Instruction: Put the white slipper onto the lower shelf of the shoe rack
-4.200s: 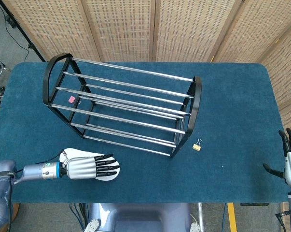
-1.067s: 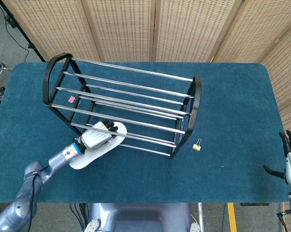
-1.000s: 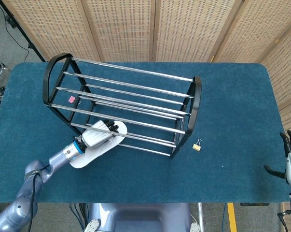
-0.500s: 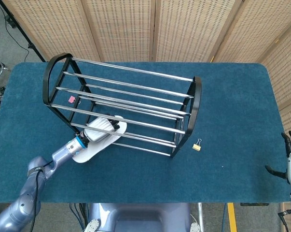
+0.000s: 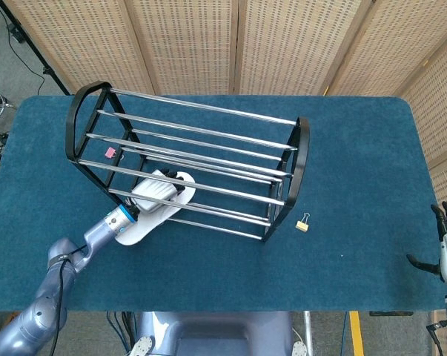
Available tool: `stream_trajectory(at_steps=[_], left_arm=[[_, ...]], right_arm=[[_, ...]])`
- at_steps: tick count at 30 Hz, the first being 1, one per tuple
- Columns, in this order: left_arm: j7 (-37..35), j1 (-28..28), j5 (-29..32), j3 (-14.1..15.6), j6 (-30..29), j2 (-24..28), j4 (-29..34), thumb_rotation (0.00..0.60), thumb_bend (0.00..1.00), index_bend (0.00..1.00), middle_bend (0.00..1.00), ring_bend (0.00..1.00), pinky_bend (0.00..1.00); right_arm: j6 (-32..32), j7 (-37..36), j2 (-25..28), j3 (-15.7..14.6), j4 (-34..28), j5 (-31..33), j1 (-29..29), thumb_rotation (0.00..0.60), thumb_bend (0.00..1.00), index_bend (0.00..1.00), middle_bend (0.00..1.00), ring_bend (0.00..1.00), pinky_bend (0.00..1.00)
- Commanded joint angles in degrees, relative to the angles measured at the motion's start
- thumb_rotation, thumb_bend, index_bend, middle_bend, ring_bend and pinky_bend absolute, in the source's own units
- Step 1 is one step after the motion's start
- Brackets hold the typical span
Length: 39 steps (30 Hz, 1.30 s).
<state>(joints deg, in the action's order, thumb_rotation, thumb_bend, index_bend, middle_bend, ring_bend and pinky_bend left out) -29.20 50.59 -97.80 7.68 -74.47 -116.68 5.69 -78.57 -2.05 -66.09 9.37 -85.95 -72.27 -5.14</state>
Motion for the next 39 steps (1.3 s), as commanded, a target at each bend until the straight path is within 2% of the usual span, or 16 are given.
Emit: stream_trajectory(at_steps=[1,9,39], left_arm=[[-0.4,0.5,0.5,-0.4,0.9,-0.2,0.0,0.600,0.65,0.72,0.51,0.44,0.56],[-1.0,2.0,1.6,-1.4,3.6,-1.1,-0.2,0.600,0.65,0.71,0.51,0.44,0.56],[1.4,4.5,1.7,-0.9,8.6,-1.6,-1.0,0.600,0.65,0.70,0.50,0.43,0.56]], right_arm=[[0.1,0.0,0.0,0.0,0.1,0.1,0.0,0.600,0.00,0.00,0.00,0.00,0.00],[0.4,0.0,0.0,0.0,0.1,0.3,-0.1,0.600,0.00,0.00,0.00,0.00,0.00],[0.8,-0.2,0.2,0.1,-0.4,0.6,-0.1,0.600,0.00,0.00,0.00,0.00,0.00]])
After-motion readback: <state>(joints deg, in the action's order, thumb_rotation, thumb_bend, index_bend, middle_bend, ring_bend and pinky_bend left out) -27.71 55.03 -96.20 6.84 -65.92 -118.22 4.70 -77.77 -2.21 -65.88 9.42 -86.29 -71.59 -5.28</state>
